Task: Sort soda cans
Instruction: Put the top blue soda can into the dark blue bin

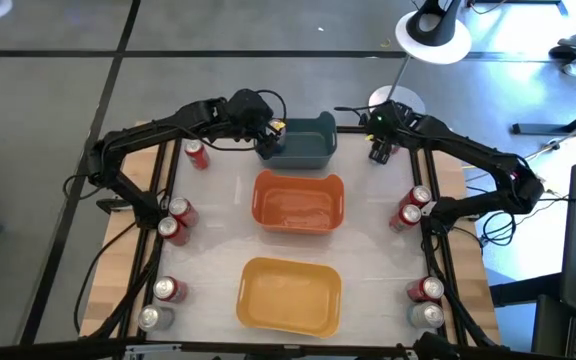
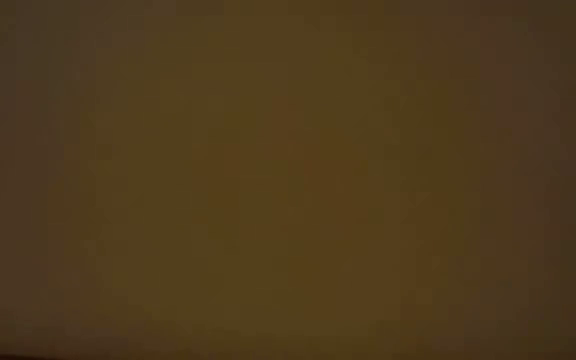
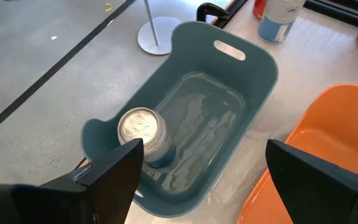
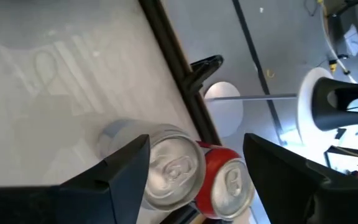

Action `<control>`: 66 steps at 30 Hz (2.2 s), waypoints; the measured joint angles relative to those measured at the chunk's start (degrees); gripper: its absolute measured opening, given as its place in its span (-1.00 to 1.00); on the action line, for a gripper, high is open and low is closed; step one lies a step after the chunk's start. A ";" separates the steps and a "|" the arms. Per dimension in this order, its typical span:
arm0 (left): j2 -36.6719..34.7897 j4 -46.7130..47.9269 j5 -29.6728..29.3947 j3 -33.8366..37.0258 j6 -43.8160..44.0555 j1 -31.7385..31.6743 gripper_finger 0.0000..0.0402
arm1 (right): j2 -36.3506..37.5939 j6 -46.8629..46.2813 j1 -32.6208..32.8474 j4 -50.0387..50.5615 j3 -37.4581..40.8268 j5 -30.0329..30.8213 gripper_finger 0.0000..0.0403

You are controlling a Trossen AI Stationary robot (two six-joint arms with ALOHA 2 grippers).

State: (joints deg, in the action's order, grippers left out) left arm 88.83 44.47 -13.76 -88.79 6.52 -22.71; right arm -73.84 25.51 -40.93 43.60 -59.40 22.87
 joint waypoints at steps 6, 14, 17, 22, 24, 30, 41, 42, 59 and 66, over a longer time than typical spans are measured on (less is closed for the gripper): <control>0.01 -0.01 0.02 0.00 -0.59 0.98 0.63 | 0.00 0.22 0.00 3.18 0.00 0.07 0.74; 0.01 -0.01 0.00 0.00 -0.96 1.04 0.63 | 0.00 4.73 0.09 3.41 0.00 0.72 0.78; 0.01 0.02 0.00 0.00 -0.96 1.04 0.63 | 0.02 3.77 0.09 3.54 0.00 0.31 0.68; 0.01 0.04 0.00 0.00 -0.98 1.04 0.63 | 0.02 3.19 0.02 3.50 0.00 -0.46 0.62; 0.02 0.04 0.00 0.00 -1.24 1.04 0.63 | 0.02 3.24 0.02 3.37 0.00 -0.43 0.62; 0.03 0.09 0.02 0.00 -2.03 1.04 0.63 | 0.02 5.59 -0.09 5.02 0.00 -4.41 0.62; 0.03 0.17 0.00 0.00 -2.52 1.04 0.63 | -2.71 4.42 -5.06 5.74 0.02 -5.24 0.75; 0.03 0.17 0.00 0.00 -2.65 1.04 0.63 | -3.00 4.36 -5.38 5.74 0.02 -5.72 0.79; 0.03 0.46 0.00 0.04 -3.80 1.04 0.63 | -9.22 4.60 -5.25 6.07 0.02 -8.56 0.92; 0.03 0.42 0.02 0.04 -4.04 1.04 0.63 | -11.14 3.16 -5.29 7.77 -0.11 -10.59 0.92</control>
State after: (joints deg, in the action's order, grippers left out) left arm 88.86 44.88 -13.74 -88.75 2.49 -21.67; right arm -84.98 28.67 -46.22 51.37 -59.51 12.29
